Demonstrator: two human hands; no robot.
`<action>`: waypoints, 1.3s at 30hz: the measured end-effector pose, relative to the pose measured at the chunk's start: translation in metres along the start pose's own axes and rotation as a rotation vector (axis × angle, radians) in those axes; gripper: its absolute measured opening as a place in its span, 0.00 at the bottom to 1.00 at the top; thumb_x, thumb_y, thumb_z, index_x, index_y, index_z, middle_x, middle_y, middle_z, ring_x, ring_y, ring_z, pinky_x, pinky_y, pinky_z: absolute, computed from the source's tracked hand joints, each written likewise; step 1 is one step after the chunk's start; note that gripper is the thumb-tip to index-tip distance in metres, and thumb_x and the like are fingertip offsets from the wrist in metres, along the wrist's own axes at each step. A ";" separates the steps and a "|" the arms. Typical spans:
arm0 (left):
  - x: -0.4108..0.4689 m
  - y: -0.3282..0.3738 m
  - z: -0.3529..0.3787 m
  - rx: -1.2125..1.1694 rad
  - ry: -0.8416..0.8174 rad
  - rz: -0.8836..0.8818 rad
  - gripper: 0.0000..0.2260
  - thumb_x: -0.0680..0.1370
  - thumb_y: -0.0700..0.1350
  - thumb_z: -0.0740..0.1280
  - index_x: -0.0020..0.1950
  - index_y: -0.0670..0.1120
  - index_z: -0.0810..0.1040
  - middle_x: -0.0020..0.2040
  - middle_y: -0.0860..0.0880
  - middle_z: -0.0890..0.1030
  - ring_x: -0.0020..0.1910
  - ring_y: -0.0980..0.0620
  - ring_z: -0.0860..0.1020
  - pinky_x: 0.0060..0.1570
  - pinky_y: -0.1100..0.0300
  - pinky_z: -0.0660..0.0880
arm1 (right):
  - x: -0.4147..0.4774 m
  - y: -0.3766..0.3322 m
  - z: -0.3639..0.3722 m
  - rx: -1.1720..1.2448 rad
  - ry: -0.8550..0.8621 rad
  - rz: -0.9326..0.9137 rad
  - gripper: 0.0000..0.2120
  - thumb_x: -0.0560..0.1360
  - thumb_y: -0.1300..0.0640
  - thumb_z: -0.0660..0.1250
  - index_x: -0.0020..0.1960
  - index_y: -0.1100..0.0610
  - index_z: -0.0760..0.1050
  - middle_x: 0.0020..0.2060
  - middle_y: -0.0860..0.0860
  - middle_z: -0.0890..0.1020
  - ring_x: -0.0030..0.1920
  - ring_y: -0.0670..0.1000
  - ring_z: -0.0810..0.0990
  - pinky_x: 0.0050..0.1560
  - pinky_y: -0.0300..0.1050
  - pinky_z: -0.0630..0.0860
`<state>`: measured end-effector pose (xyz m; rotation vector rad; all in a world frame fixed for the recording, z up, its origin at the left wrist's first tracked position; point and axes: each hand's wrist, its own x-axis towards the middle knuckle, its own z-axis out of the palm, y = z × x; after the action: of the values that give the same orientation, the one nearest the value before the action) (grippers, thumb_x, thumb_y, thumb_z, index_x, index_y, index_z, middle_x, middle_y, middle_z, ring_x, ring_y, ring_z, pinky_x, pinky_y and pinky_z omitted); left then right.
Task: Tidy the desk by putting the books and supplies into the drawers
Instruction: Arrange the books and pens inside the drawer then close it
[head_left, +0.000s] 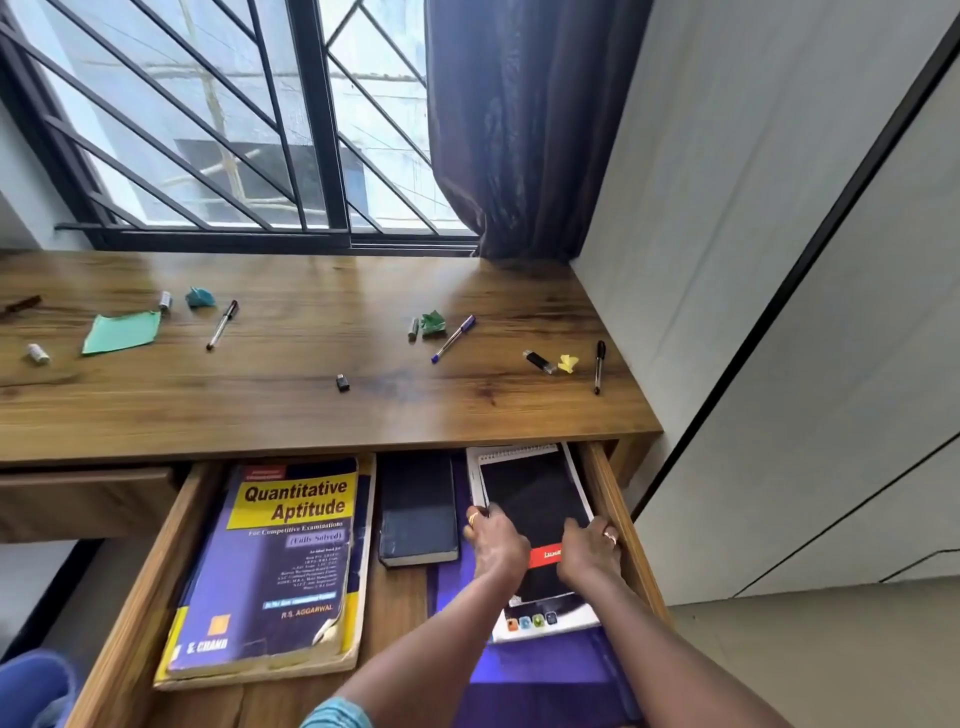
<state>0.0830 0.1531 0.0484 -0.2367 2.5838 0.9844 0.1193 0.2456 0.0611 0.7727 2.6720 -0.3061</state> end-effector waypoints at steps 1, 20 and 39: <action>0.004 0.002 -0.007 -0.002 0.026 0.058 0.17 0.78 0.35 0.58 0.67 0.43 0.70 0.69 0.44 0.62 0.68 0.44 0.64 0.66 0.54 0.68 | 0.004 -0.004 -0.007 0.021 0.064 -0.010 0.18 0.77 0.63 0.60 0.66 0.58 0.69 0.66 0.58 0.65 0.65 0.58 0.68 0.60 0.47 0.71; 0.180 0.074 -0.123 0.399 0.327 0.388 0.18 0.79 0.44 0.59 0.65 0.35 0.69 0.61 0.38 0.73 0.60 0.42 0.72 0.61 0.55 0.68 | 0.172 -0.028 -0.128 0.412 0.494 0.035 0.17 0.83 0.58 0.49 0.64 0.60 0.72 0.61 0.58 0.76 0.60 0.56 0.76 0.55 0.46 0.74; 0.183 0.079 -0.109 0.417 0.375 0.229 0.10 0.77 0.38 0.62 0.54 0.37 0.79 0.51 0.37 0.80 0.50 0.38 0.80 0.40 0.54 0.71 | 0.199 -0.018 -0.136 0.286 0.440 0.047 0.17 0.81 0.62 0.50 0.57 0.66 0.75 0.55 0.61 0.79 0.55 0.59 0.78 0.49 0.48 0.74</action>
<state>-0.1375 0.1337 0.0998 -0.0118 3.1401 0.4765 -0.0840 0.3653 0.1126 1.0973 3.0512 -0.5735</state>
